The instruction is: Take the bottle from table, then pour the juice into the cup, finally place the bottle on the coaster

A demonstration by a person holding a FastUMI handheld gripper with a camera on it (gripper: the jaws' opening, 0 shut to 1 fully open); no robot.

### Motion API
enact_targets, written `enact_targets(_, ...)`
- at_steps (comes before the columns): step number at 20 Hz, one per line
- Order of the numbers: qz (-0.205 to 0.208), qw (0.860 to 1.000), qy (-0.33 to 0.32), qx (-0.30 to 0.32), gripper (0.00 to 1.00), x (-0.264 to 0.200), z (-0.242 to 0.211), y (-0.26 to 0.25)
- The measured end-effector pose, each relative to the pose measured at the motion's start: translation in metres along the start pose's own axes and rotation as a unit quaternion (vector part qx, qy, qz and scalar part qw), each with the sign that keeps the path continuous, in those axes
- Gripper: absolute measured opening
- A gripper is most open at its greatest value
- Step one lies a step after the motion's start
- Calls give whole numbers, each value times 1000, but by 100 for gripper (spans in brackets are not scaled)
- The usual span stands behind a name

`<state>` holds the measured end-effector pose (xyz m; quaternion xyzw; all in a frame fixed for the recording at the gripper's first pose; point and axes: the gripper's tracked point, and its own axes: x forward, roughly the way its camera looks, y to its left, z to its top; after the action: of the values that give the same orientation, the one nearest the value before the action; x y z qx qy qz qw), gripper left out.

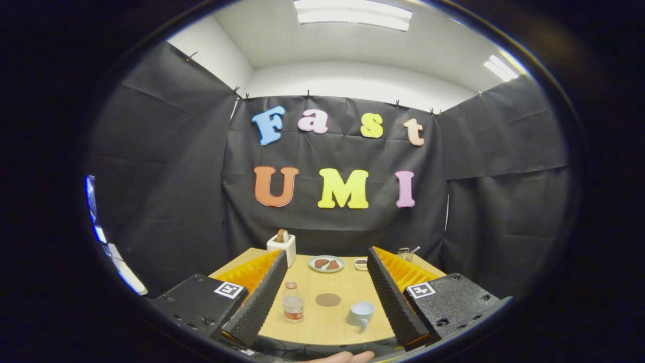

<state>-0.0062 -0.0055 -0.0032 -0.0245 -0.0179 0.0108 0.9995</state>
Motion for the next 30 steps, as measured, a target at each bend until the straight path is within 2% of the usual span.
enact_targets(10,18,1000,-16,14,100,9,4,13)
enact_targets(22,42,998,-33,13,100,41,-53,65)
enact_targets(30,26,1000,-4,2,100,78,-131,84)
